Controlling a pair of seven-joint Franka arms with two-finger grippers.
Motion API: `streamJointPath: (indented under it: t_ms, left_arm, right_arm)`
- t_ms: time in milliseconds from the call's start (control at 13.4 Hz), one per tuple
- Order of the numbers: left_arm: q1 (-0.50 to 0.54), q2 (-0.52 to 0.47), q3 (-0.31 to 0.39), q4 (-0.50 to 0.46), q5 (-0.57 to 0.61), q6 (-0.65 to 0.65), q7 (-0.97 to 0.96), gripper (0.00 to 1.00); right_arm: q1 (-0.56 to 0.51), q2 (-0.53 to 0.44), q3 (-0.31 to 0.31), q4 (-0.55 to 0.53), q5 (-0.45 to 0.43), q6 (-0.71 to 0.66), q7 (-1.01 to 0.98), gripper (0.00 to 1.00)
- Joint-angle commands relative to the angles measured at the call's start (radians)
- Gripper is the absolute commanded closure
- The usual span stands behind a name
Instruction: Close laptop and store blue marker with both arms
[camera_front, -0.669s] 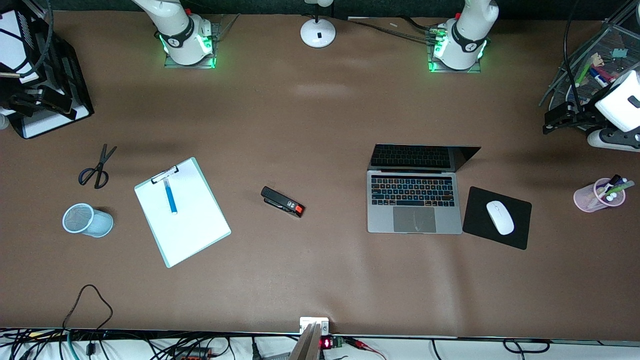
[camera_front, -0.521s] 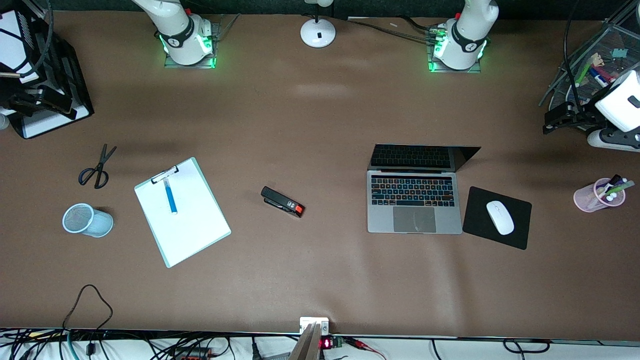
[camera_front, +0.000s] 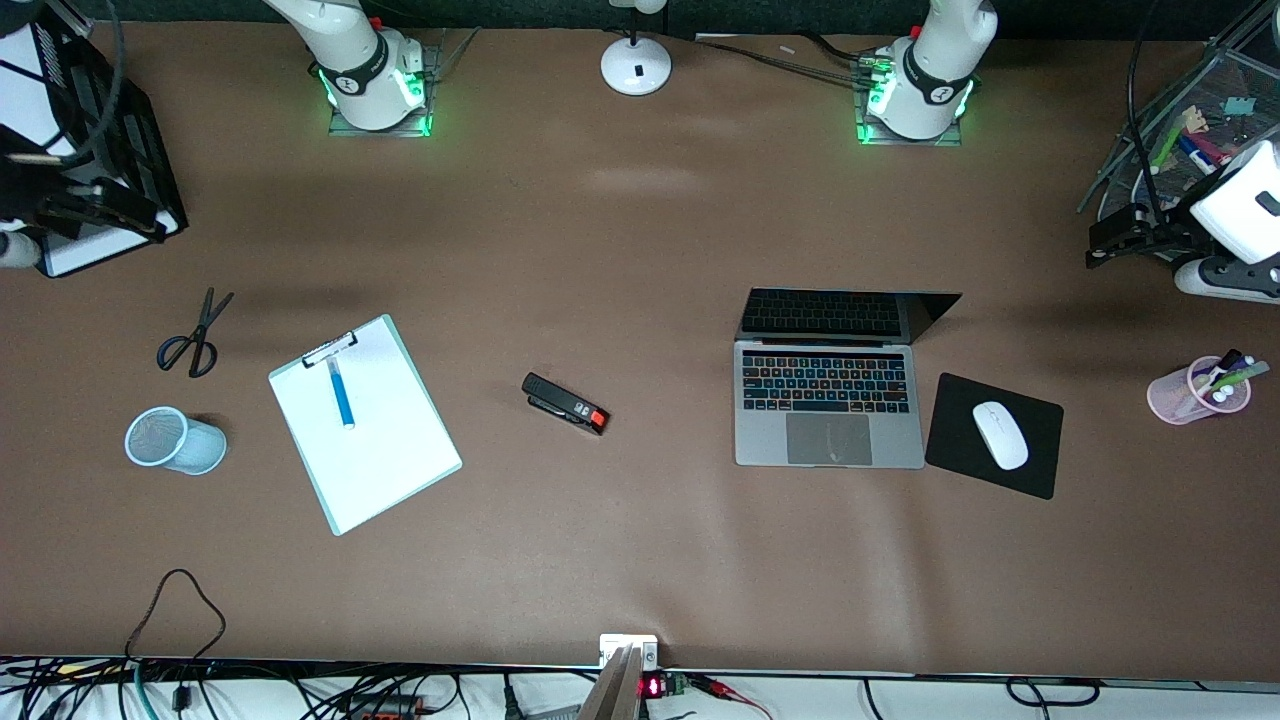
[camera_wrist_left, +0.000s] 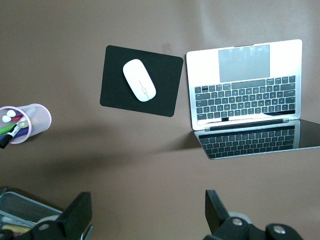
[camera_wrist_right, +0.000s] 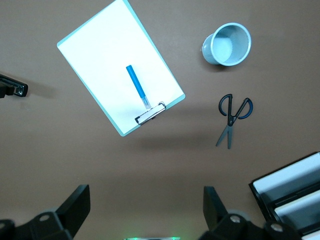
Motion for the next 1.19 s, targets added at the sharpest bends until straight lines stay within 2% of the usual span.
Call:
streamJointPath:
  t_ms: [0, 223, 372, 521, 744, 967, 1116]
  left_arm:
    - [0.012, 0.019, 0.0, 0.033, -0.02, -0.019, 0.029, 0.0]
    - [0.03, 0.054, 0.003, 0.035, -0.079, -0.028, 0.021, 0.0]
    - [0.062, 0.064, 0.003, 0.036, -0.101, -0.037, 0.03, 0.22]
    - [0.062, 0.071, 0.0, 0.063, -0.084, -0.06, 0.029, 0.58]
    - [0.058, 0.091, -0.005, 0.097, -0.081, -0.103, 0.03, 0.85]
    - [0.055, 0.091, -0.006, 0.101, -0.081, -0.104, 0.029, 0.95]
    - [0.053, 0.091, -0.008, 0.101, -0.081, -0.104, 0.029, 0.95]
  right_arm:
    - [-0.003, 0.041, 0.003, 0.014, -0.007, 0.019, -0.006, 0.0]
    - [-0.003, 0.099, 0.001, 0.019, -0.002, 0.103, -0.007, 0.0]
    - [0.0, 0.159, 0.003, 0.02, -0.001, 0.138, -0.01, 0.0]
    - [0.0, 0.217, 0.004, 0.025, 0.001, 0.195, -0.027, 0.0]
    - [0.02, 0.288, 0.009, 0.025, 0.001, 0.264, -0.102, 0.0]
    - [0.067, 0.358, 0.012, 0.025, -0.011, 0.279, -0.105, 0.0]
    - [0.09, 0.404, 0.012, 0.025, -0.017, 0.325, -0.105, 0.0]
